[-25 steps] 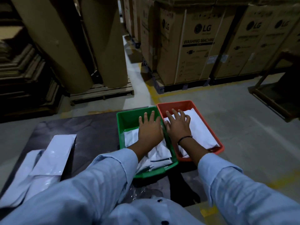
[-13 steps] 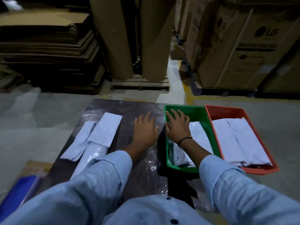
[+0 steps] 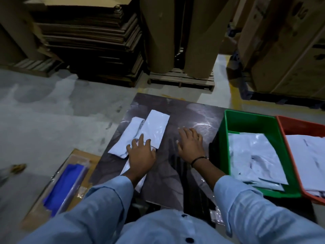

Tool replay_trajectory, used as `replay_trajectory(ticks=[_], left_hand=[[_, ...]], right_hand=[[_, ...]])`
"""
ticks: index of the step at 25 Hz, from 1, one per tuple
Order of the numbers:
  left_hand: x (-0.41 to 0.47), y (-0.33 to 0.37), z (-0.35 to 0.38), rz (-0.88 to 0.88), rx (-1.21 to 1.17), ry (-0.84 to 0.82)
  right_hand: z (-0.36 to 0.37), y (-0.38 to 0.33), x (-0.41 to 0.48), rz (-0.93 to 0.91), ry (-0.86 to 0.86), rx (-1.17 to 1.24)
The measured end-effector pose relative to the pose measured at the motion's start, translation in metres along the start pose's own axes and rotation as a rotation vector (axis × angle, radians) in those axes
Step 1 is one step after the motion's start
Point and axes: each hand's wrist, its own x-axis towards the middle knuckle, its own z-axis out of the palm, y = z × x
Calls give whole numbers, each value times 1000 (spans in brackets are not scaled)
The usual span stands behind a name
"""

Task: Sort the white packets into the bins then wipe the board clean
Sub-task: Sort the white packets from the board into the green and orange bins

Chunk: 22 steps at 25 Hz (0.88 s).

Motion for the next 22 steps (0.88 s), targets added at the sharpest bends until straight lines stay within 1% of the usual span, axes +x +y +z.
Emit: replay_trajectory(ticks=[5,7,9,12,14,15,18,21,22], left_hand=[[-5,-63,20,-58,0,-157],[-3,-80,27,-45,-35,-242],[-1,-86,31,-19,-74,-271],[-1,-72,36,-2,-77,-272],[-2,-52,42,53,-53,-210],[-3,-41,43,77,-54,-213],[-4,-8,40,164,-174,-256],[-10,11,32,207,-132,-347],[-11,12,28,229,-121,-331]], right_hand=[[28,-49,3,-58,-123,29],[37,-63,2,-63,-176,64],[46,-71,0,-58,-219,80],[54,-73,-1,-65,-283,81],[53,-70,2,-53,-323,85],[52,-67,3,-39,-327,88],[49,-54,3,50,-324,103],[47,-30,0,112,-342,70],[47,-21,0,113,-348,52]])
